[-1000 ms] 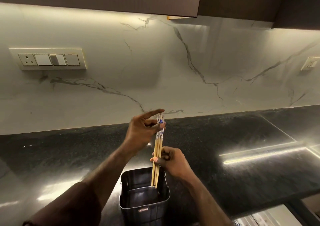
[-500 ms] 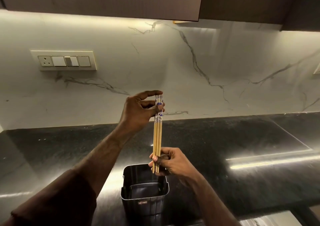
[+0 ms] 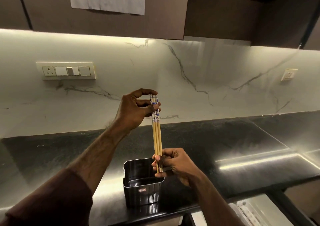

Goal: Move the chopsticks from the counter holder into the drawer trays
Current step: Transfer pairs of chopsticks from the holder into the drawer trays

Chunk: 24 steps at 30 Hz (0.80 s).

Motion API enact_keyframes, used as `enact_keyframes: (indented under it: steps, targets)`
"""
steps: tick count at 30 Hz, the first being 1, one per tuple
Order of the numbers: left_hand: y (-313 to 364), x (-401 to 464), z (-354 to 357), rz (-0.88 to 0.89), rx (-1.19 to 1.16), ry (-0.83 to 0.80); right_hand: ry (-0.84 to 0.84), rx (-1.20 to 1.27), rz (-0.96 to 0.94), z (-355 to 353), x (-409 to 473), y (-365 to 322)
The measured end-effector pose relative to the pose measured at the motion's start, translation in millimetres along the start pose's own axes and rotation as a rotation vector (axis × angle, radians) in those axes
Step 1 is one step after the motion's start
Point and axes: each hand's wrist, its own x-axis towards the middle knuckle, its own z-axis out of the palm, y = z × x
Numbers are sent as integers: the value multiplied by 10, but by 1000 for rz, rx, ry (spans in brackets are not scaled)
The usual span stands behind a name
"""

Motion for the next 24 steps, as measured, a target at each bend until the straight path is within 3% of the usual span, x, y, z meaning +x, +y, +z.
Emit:
enact_keyframes:
  steps: [12, 24]
  targets:
    - [180, -798, 264, -49, -137, -75, 142, -6, 3, 300, -1138, 291]
    - [608, -1234, 1448, -48, -194, -173, 324, -73, 49, -350, -2424, 277]
